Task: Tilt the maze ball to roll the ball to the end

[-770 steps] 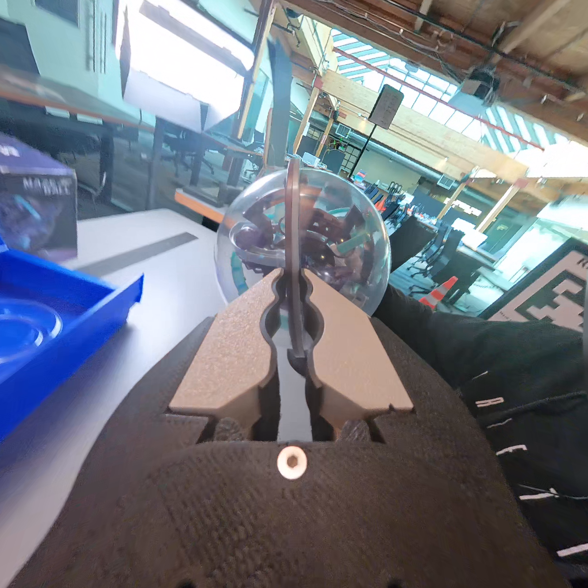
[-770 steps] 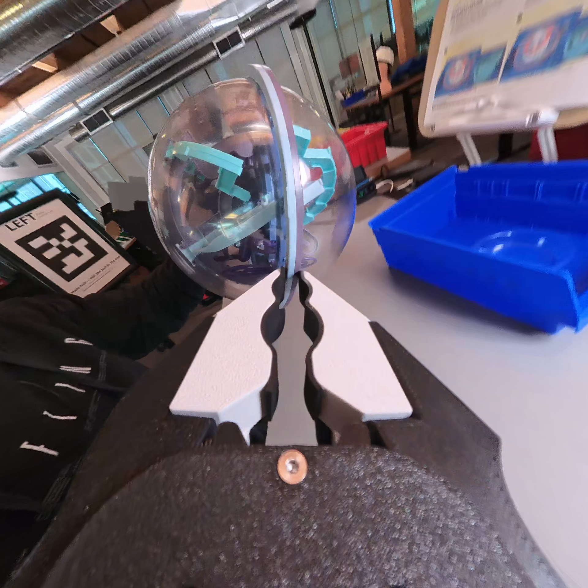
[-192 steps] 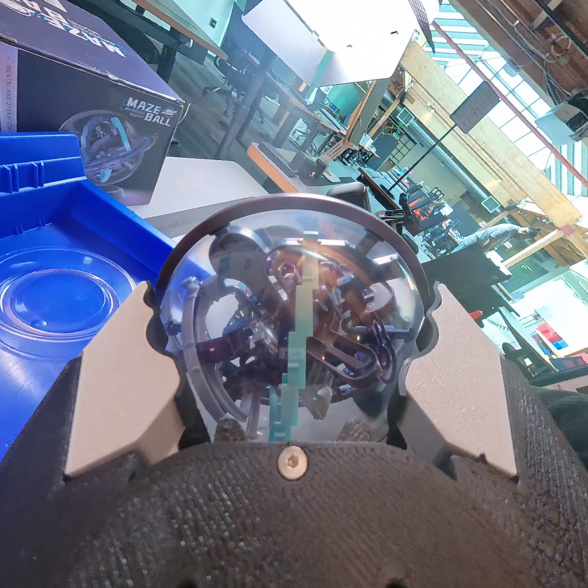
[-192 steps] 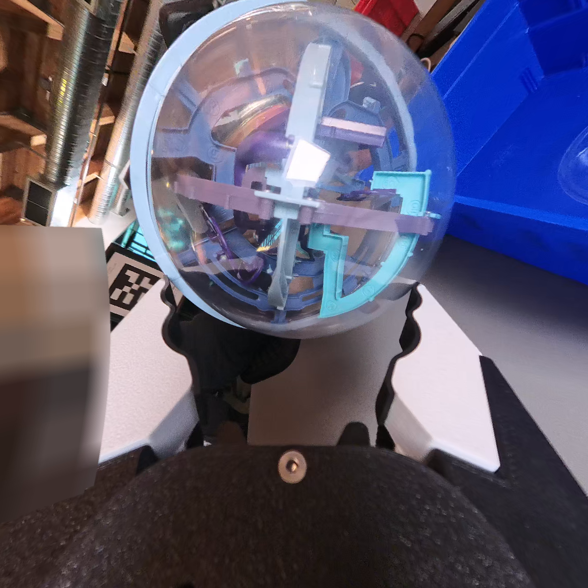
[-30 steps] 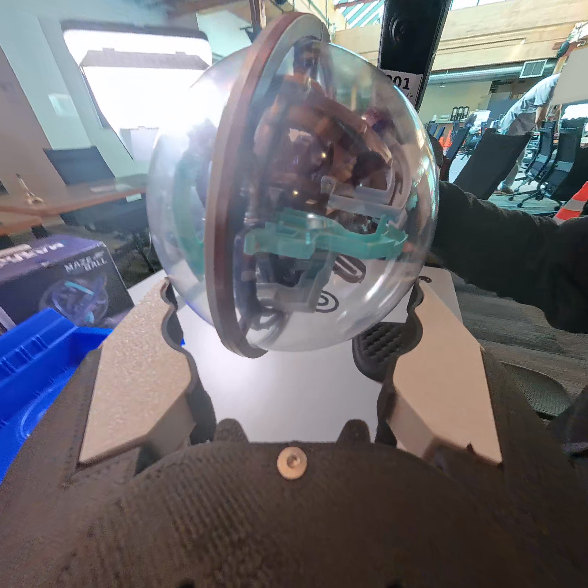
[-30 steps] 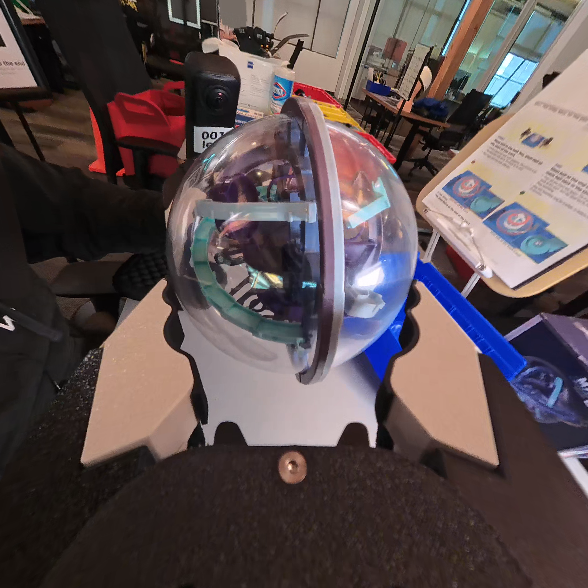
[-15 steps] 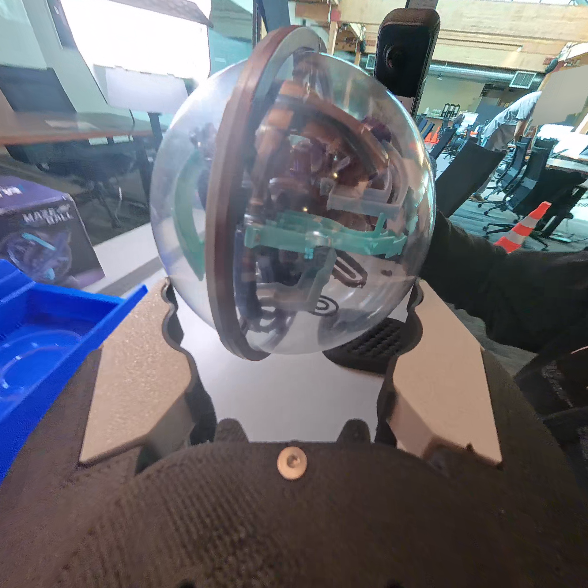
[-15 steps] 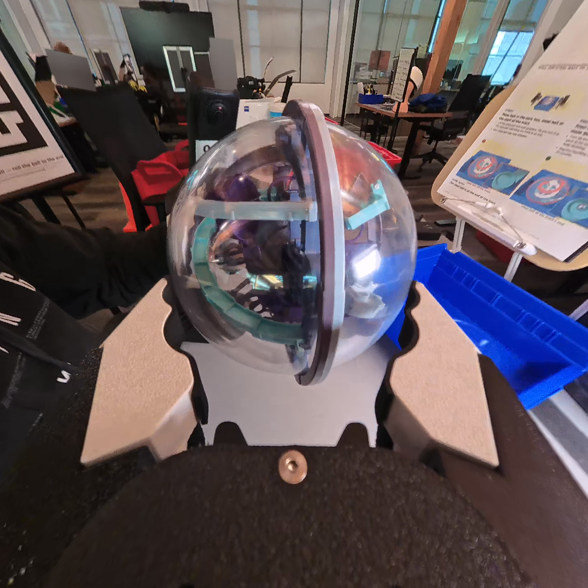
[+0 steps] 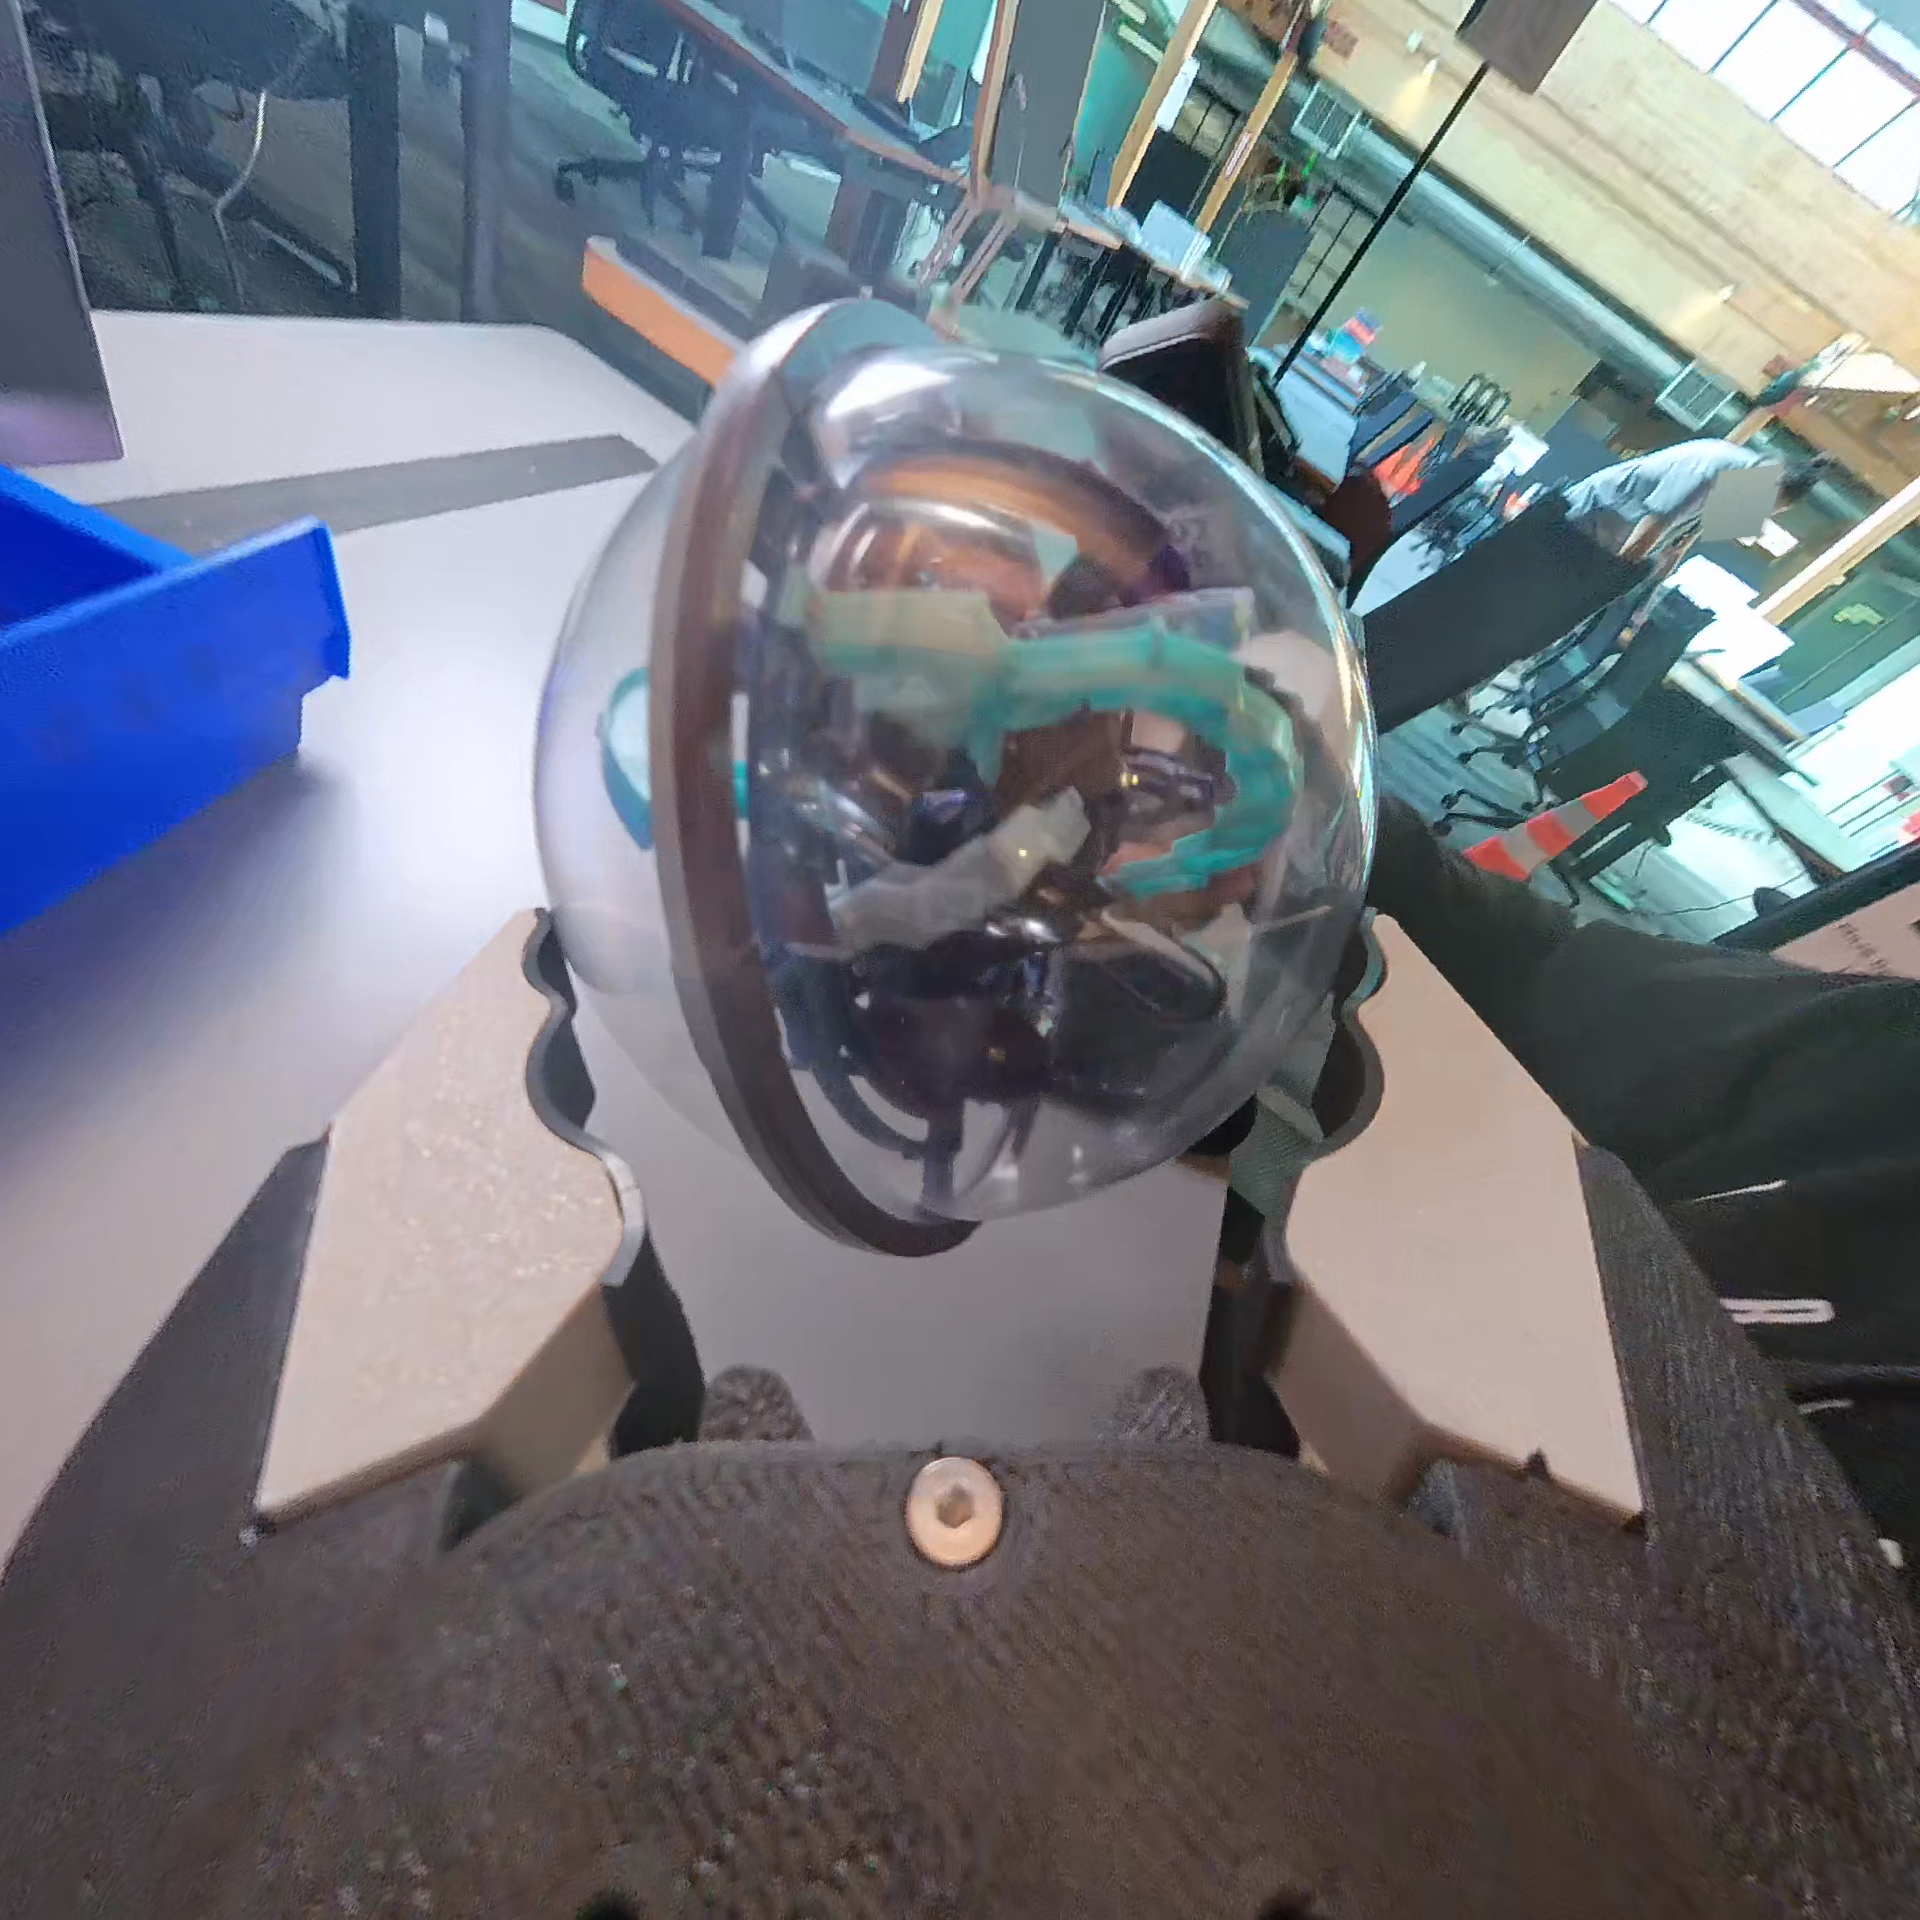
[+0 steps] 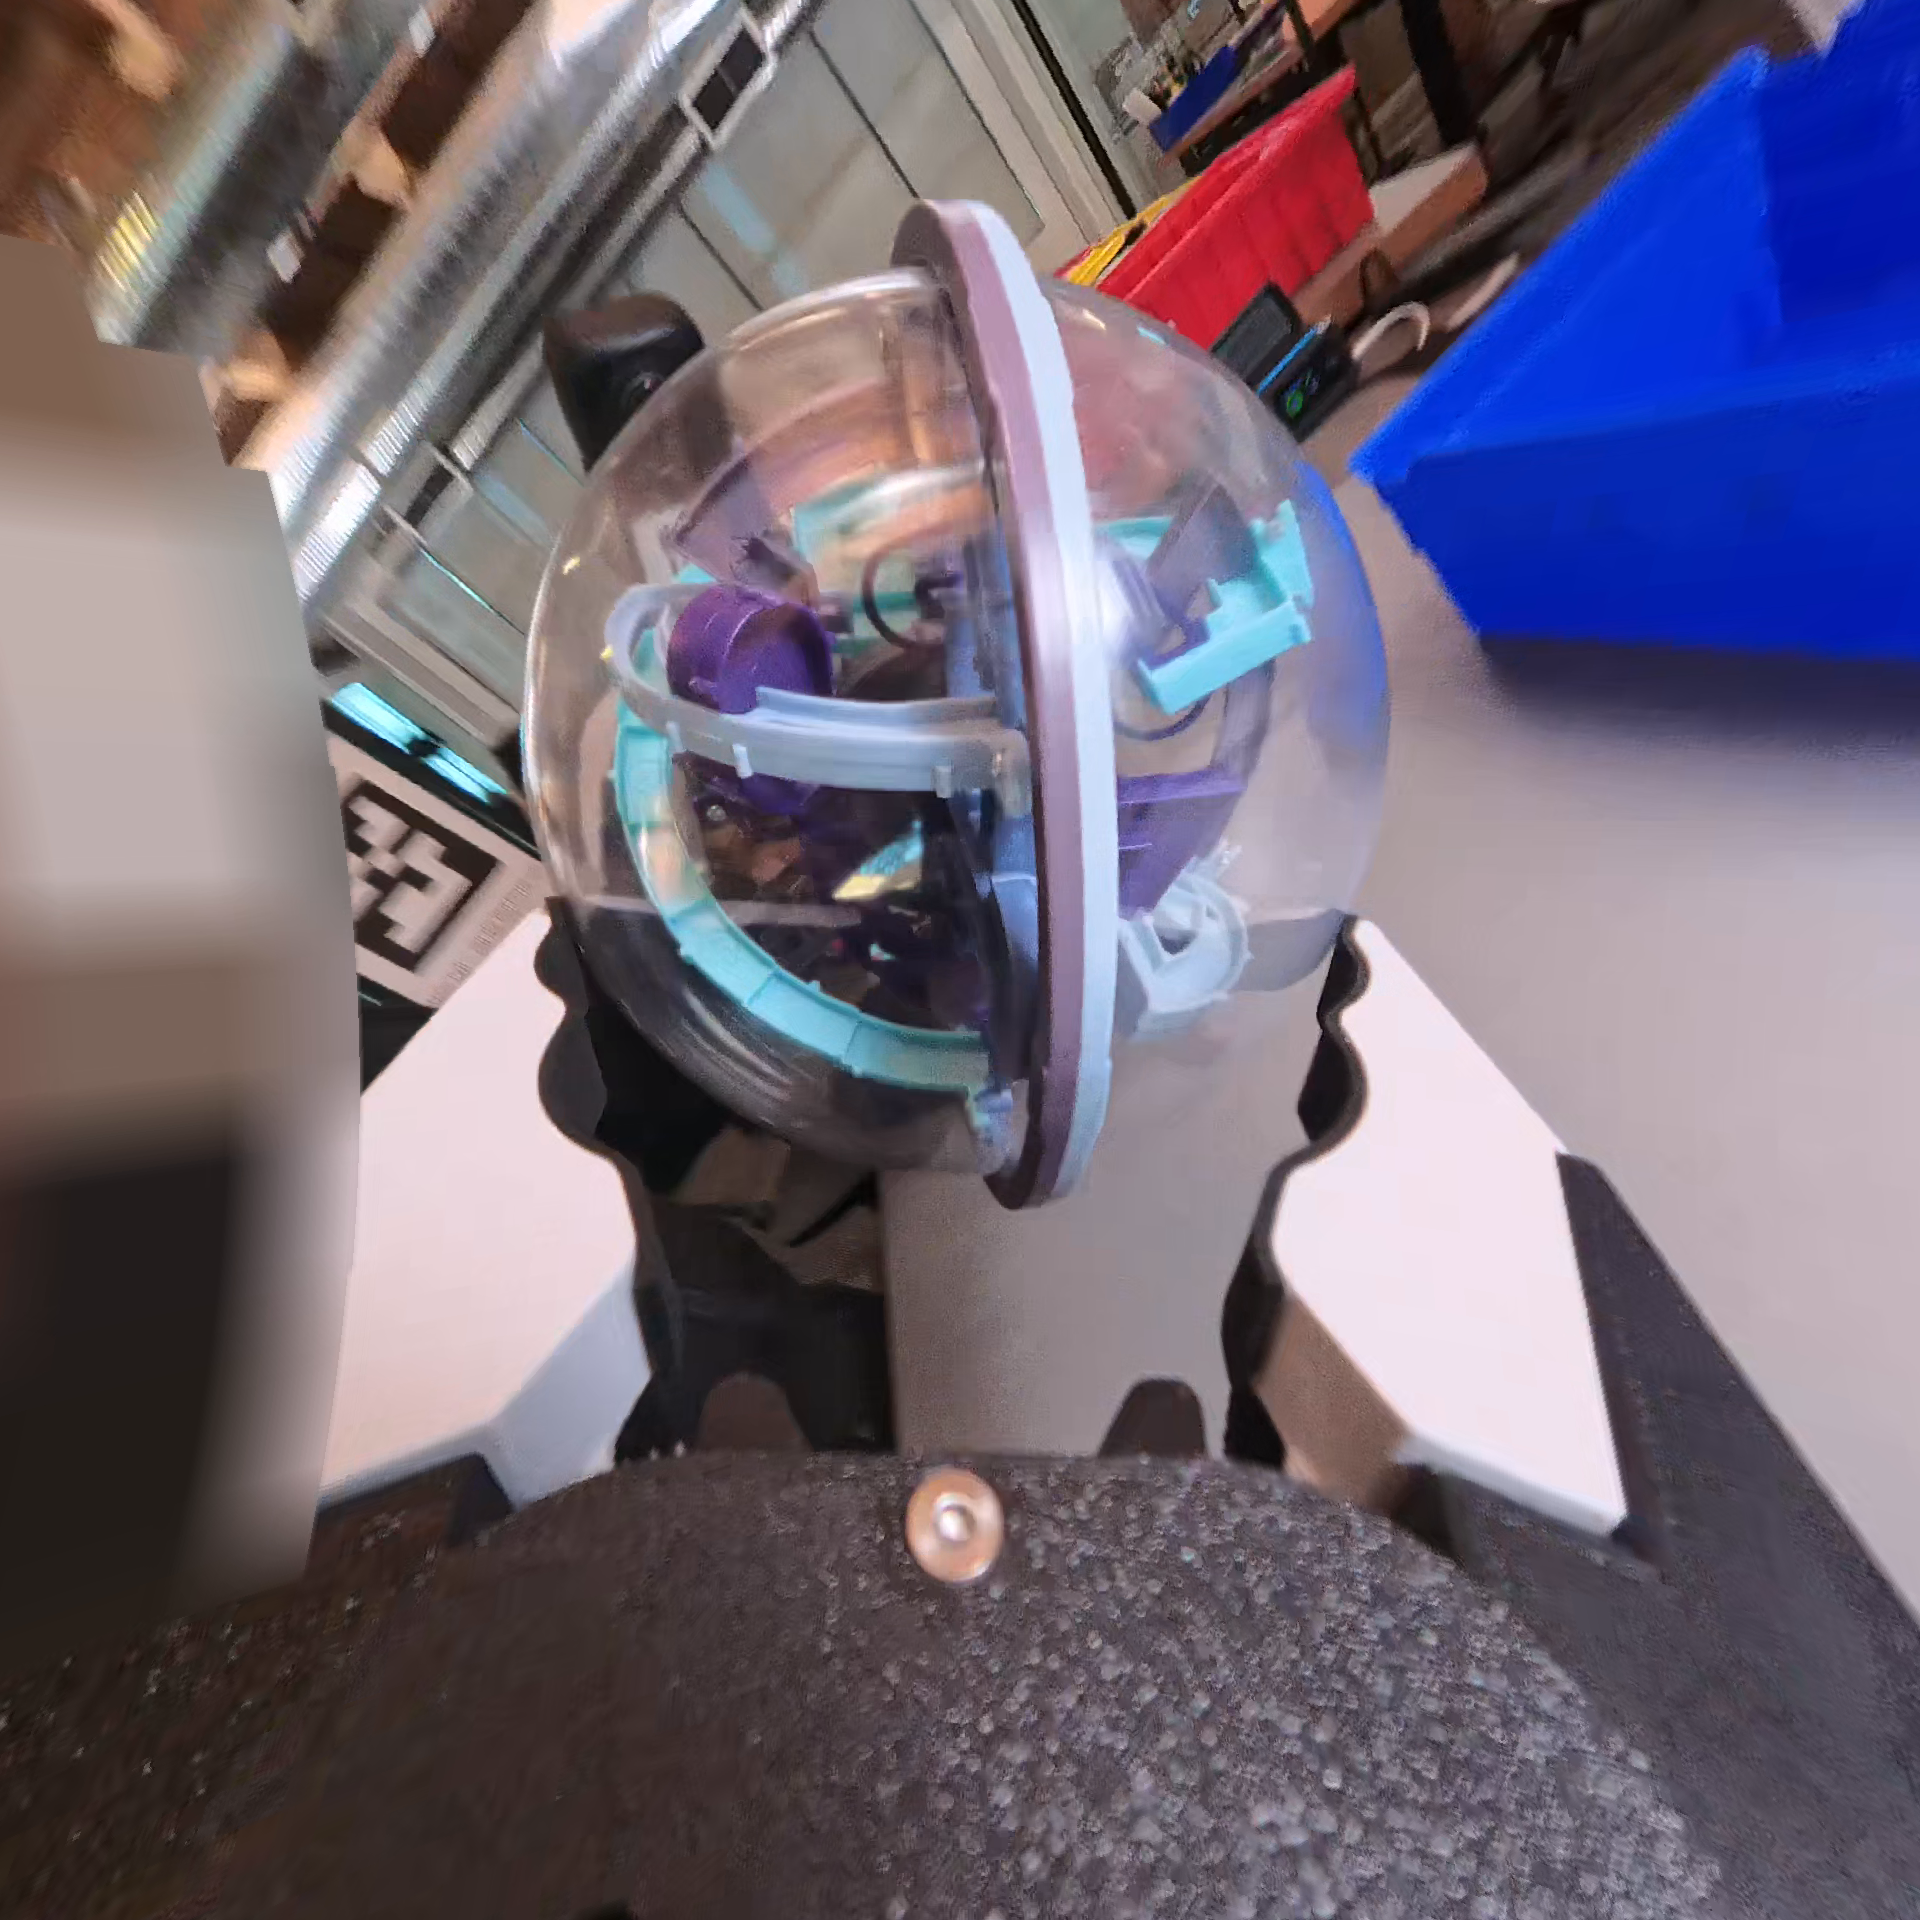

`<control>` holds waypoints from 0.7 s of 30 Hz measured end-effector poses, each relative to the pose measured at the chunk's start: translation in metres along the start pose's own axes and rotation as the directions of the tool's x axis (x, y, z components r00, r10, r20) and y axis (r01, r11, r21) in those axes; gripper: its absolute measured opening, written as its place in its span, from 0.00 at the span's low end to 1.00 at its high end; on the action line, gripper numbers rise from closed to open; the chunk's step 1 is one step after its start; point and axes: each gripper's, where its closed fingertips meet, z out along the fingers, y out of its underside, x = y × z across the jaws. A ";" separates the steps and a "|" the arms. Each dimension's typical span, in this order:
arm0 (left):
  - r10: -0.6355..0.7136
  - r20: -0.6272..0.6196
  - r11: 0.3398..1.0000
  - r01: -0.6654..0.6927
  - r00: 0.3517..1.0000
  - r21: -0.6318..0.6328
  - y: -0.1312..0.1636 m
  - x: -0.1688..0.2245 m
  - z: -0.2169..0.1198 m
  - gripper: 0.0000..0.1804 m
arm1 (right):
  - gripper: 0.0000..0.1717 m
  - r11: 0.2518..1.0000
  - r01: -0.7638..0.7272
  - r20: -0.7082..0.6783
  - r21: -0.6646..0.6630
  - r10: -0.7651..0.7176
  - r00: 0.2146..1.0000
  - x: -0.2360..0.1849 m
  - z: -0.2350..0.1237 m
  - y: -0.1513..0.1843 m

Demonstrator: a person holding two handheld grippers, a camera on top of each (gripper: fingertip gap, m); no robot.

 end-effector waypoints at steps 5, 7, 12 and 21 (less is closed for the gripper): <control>0.001 0.028 0.996 0.001 1.000 -0.089 0.041 -0.013 0.019 0.82 | 0.79 0.958 -0.286 0.062 0.009 0.285 0.957 0.022 0.000 0.043; -0.051 0.013 0.990 0.053 0.999 -0.130 0.054 -0.017 0.023 0.82 | 0.79 0.937 -0.350 0.053 -0.006 0.350 0.935 0.028 -0.001 0.056; -0.229 -0.030 0.953 0.217 0.973 -0.213 0.085 -0.026 0.031 0.80 | 0.79 0.905 -0.423 -0.024 -0.039 0.422 0.906 0.045 -0.004 0.082; -0.377 -0.075 0.911 0.355 0.923 -0.209 0.091 -0.039 0.036 0.79 | 0.80 0.935 -0.348 -0.112 -0.071 0.340 0.934 0.051 -0.016 0.098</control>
